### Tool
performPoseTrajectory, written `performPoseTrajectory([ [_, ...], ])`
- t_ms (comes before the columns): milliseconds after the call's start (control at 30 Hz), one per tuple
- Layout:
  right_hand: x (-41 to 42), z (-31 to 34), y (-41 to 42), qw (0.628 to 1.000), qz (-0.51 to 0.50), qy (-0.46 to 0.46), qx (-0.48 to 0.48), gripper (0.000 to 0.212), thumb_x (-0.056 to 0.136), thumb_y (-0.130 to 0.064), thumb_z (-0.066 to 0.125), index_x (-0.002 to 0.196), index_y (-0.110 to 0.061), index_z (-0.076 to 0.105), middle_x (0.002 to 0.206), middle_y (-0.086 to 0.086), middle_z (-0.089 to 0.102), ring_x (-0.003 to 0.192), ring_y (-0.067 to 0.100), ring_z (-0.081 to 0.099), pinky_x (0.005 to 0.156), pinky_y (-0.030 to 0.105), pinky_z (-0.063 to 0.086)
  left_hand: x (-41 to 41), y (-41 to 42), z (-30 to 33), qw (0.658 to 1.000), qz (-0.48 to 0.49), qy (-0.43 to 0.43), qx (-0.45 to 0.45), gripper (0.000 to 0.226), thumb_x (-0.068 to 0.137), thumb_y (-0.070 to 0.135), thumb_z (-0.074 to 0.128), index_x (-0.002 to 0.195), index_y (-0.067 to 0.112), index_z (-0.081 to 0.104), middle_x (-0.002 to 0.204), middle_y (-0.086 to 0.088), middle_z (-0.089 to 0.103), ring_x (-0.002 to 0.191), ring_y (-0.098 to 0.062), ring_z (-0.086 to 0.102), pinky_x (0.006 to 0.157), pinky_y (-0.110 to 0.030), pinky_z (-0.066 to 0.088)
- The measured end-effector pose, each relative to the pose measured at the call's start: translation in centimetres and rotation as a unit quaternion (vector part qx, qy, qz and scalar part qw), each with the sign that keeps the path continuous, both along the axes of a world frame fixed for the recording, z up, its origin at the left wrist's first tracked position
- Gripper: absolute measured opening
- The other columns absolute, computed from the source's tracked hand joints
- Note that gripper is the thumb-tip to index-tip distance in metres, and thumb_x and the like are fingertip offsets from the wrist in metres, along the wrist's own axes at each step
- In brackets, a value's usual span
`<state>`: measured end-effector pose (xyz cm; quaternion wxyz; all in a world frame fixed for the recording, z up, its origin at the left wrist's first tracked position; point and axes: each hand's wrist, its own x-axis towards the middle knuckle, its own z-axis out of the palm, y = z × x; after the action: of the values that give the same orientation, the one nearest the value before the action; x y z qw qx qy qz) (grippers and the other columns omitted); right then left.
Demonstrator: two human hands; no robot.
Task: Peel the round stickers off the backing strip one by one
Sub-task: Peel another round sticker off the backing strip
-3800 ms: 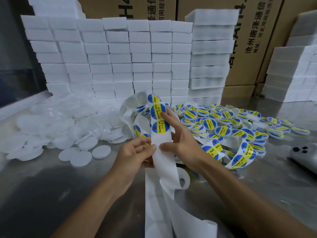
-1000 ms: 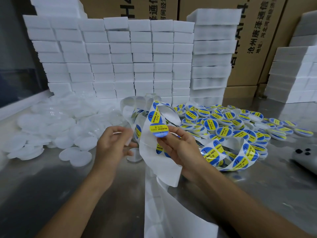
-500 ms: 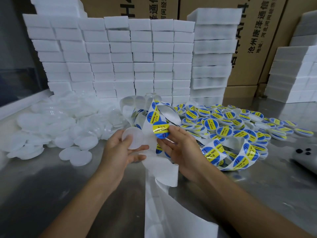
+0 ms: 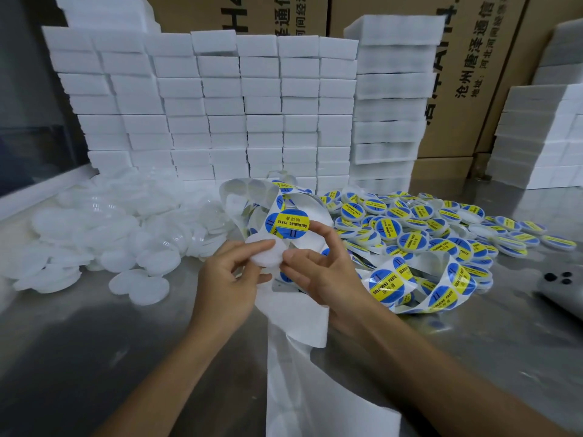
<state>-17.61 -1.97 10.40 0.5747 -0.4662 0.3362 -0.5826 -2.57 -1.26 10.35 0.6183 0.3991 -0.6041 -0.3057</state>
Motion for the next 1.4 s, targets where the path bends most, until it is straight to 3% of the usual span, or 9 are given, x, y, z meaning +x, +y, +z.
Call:
performPoseTrajectory([
  [100, -0.1, -0.1, 0.0, 1.0, -0.007, -0.006, -0.006, 0.044, 0.084, -0.003, 0.074, 0.095, -0.045, 0.065, 0.091, 0.01, 0.074, 0.088, 0.025, 0.068, 0.089, 0.039, 0.057, -0.3, 0.2, 0.3, 0.997, -0.039, 0.046, 0.04, 0.056, 0.087, -0.019, 0.05, 0.091, 0.031, 0.076, 0.107, 0.001, 0.066, 0.092, -0.022, 0.072, 0.07, -0.024, 0.059],
  [200, -0.1, 0.0, 0.2, 1.0, -0.005, -0.009, -0.008, 0.039, 0.085, -0.004, 0.073, 0.102, -0.038, 0.064, 0.098, 0.014, 0.074, 0.094, 0.027, 0.07, 0.086, 0.044, 0.059, -0.3, 0.4, 0.6, 0.99, -0.061, 0.097, 0.088, 0.042, 0.093, -0.009, 0.051, 0.093, 0.025, 0.075, 0.099, -0.002, 0.075, 0.083, -0.023, 0.074, 0.071, -0.023, 0.059],
  [300, -0.1, 0.5, 0.3, 0.999, -0.01, -0.035, 0.005, 0.027, 0.088, -0.007, 0.071, 0.102, -0.029, 0.066, 0.099, 0.015, 0.074, 0.087, 0.029, 0.071, 0.069, 0.037, 0.059, -0.1, 0.3, 0.8, 0.984, -0.046, 0.138, 0.106, 0.031, 0.096, -0.005, 0.051, 0.098, 0.02, 0.069, 0.086, -0.001, 0.077, 0.075, -0.026, 0.075, 0.07, -0.027, 0.061],
  [400, -0.4, 0.9, 0.1, 0.998, -0.041, -0.04, 0.014, 0.007, 0.093, -0.018, 0.065, 0.099, -0.022, 0.066, 0.106, 0.012, 0.074, 0.093, 0.03, 0.068, 0.076, 0.041, 0.055, 0.1, 0.1, 0.8, 0.973, -0.044, 0.19, 0.127, 0.026, 0.095, -0.006, 0.053, 0.104, 0.018, 0.053, 0.079, -0.009, 0.076, 0.074, -0.03, 0.075, 0.063, -0.029, 0.06],
  [500, -0.9, 1.1, -0.2, 0.998, -0.061, -0.03, 0.016, 0.007, 0.091, -0.022, 0.066, 0.09, -0.019, 0.072, 0.1, 0.011, 0.074, 0.09, 0.025, 0.068, 0.077, 0.04, 0.056, 0.4, 0.0, 0.7, 0.961, -0.062, 0.224, 0.152, 0.022, 0.093, -0.004, 0.056, 0.102, 0.014, 0.05, 0.08, -0.015, 0.075, 0.075, -0.031, 0.074, 0.061, -0.03, 0.06],
  [733, -1.3, 1.4, -0.1, 0.996, -0.071, 0.053, -0.01, 0.012, 0.085, -0.027, 0.071, 0.078, -0.03, 0.08, 0.102, -0.015, 0.075, 0.098, -0.006, 0.066, 0.077, 0.005, 0.047, 0.5, 0.0, 0.6, 0.954, -0.099, 0.228, 0.17, 0.022, 0.083, 0.0, 0.067, 0.102, 0.008, 0.06, 0.09, -0.02, 0.075, 0.084, -0.031, 0.074, 0.067, -0.029, 0.06],
  [900, -1.0, 1.3, -0.1, 0.996, -0.065, 0.056, -0.021, 0.01, 0.084, -0.02, 0.072, 0.079, -0.026, 0.079, 0.112, -0.004, 0.074, 0.105, 0.002, 0.067, 0.09, 0.014, 0.05, 0.4, 0.1, 0.8, 0.95, -0.112, 0.242, 0.16, 0.034, 0.067, 0.01, 0.071, 0.1, 0.008, 0.061, 0.089, -0.019, 0.075, 0.082, -0.029, 0.075, 0.064, -0.027, 0.059],
  [1100, -0.7, 1.0, -0.1, 0.998, -0.059, 0.009, 0.001, 0.009, 0.085, -0.018, 0.073, 0.091, -0.015, 0.078, 0.11, 0.003, 0.074, 0.106, 0.011, 0.069, 0.083, 0.016, 0.053, 0.4, 0.2, 1.0, 0.95, -0.117, 0.244, 0.155, 0.033, 0.066, 0.012, 0.07, 0.098, 0.009, 0.063, 0.088, -0.018, 0.075, 0.08, -0.028, 0.075, 0.065, -0.028, 0.059],
  [1400, -0.6, 0.8, 0.0, 0.998, -0.054, 0.032, -0.011, 0.01, 0.085, -0.016, 0.072, 0.081, -0.021, 0.08, 0.108, 0.001, 0.075, 0.107, 0.013, 0.069, 0.096, 0.026, 0.052, 0.3, 0.4, 1.1, 0.953, -0.113, 0.233, 0.156, 0.037, 0.065, 0.011, 0.072, 0.101, 0.007, 0.063, 0.087, -0.018, 0.075, 0.079, -0.028, 0.075, 0.063, -0.026, 0.059],
])
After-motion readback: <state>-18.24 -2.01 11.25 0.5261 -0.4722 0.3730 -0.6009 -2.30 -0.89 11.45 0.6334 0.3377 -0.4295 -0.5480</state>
